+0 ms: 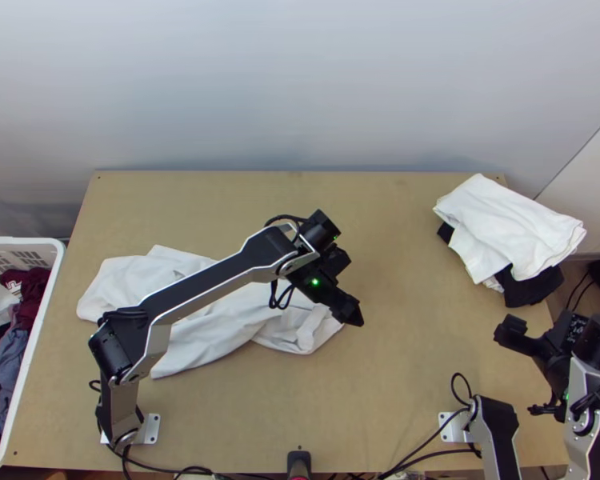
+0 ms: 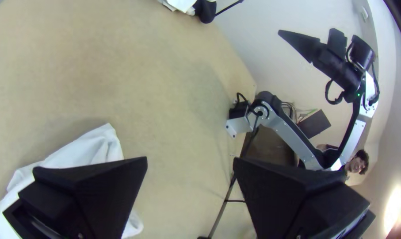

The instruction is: Fold the t-shirt

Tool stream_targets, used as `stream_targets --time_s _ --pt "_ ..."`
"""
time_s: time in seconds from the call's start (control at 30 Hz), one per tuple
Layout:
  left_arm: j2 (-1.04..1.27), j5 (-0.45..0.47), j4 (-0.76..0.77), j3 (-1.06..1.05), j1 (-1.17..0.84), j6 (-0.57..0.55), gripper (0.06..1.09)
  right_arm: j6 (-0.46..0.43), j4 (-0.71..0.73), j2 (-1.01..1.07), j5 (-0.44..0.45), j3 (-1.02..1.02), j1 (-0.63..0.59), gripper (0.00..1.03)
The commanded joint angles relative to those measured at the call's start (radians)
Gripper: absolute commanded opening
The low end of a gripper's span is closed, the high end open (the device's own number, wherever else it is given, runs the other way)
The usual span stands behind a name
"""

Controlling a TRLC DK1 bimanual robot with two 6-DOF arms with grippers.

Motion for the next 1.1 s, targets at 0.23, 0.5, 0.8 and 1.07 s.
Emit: stream_targets --time_s 0.23,0.5,0.8,1.07 --pt "-0.209 0.023 -0.208 -0.175 0.391 0.191 1.04 -0.001 -0.01 0.103 -0.097 -0.042 0.094 0.97" --pt "-0.318 -0.131 -0.248 -0.347 0.816 0.42 1.03 -0.015 -0.003 0.211 -0.117 -0.035 0.241 0.98" --pt "-0.327 -0.27 -0.304 -0.366 1.051 0.632 1.03 -0.012 0.021 0.262 -0.145 -0.019 0.27 0.98" --pt "-0.395 -0.361 -0.304 -0.458 1.025 0.701 1.03 -0.01 0.021 0.268 -0.16 -0.007 0.266 0.98"
